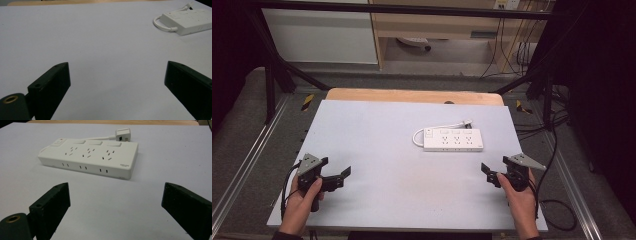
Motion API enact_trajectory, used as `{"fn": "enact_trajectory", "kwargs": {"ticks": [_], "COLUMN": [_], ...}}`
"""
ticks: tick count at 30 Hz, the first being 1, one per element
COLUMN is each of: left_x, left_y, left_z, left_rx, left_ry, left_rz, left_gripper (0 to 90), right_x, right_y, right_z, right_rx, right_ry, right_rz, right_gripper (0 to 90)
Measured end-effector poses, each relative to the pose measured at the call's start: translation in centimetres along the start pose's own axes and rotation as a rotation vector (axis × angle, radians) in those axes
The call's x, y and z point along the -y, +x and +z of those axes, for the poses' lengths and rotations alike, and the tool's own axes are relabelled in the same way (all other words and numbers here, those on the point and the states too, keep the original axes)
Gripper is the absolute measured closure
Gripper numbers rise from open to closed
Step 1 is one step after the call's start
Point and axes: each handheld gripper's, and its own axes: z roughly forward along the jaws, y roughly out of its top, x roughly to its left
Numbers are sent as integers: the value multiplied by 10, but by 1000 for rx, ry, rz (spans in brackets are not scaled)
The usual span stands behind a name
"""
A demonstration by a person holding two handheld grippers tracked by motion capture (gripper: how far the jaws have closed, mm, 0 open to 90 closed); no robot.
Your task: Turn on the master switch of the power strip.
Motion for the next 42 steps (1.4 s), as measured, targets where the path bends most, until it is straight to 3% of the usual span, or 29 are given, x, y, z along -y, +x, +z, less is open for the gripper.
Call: {"fn": "enact_trajectory", "kwargs": {"ticks": [5,12,30,35,42], "left_x": [-1,-1,-1,0,-1], "left_y": [-1,-2,0,0,-1], "left_z": [0,1,0,0,1], "left_rx": [7,9,-1,-3,8], "left_ry": [6,7,-3,-7,-6], "left_rz": [10,13,6,0,2], "left_gripper": [65,65,65,65,65], "right_x": [0,2,-6,-14,-33], "right_y": [-2,0,13,15,20], "right_z": [2,3,4,3,7], "right_rx": [6,-32,-90,-98,-100], "right_ry": [13,28,-49,-82,-108], "right_rz": [10,4,7,25,-7], "right_gripper": [74,55,102,110,115]}}
